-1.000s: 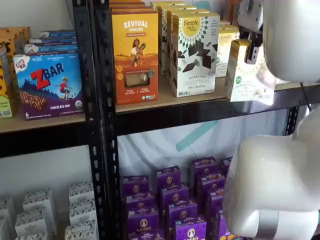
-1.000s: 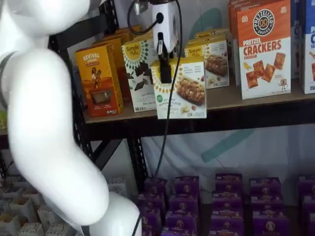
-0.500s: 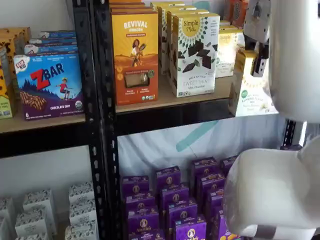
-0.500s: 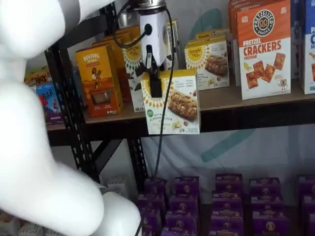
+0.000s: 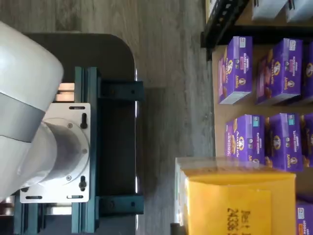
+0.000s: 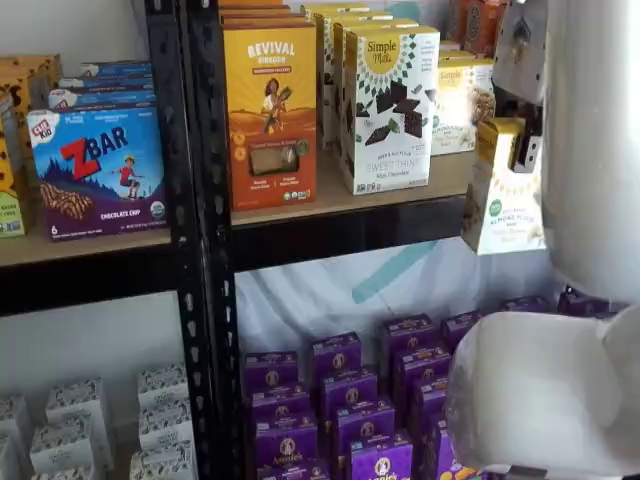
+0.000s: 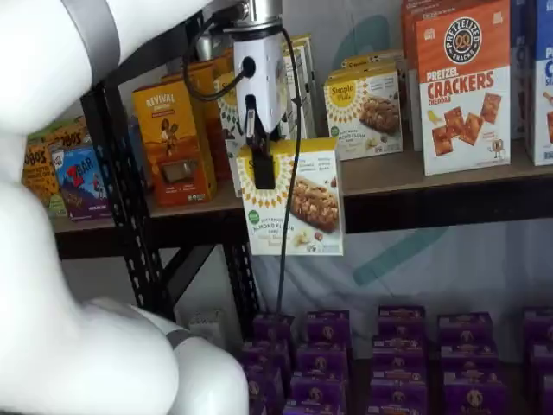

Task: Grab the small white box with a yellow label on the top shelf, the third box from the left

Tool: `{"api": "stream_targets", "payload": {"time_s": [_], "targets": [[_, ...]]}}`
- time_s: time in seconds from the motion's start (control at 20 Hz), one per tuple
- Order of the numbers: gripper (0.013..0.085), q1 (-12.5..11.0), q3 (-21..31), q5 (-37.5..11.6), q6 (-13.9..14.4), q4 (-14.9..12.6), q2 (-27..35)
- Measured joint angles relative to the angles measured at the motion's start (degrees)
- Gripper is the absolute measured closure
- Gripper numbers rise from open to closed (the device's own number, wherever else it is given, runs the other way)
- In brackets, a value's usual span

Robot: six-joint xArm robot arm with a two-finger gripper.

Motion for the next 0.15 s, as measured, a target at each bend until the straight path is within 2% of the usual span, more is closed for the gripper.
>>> {"api": "stream_targets", "payload": {"time_s": [0.15], "targets": [[0.061, -0.3, 0.8, 0.2, -0.2, 0.1, -0.9]]}}
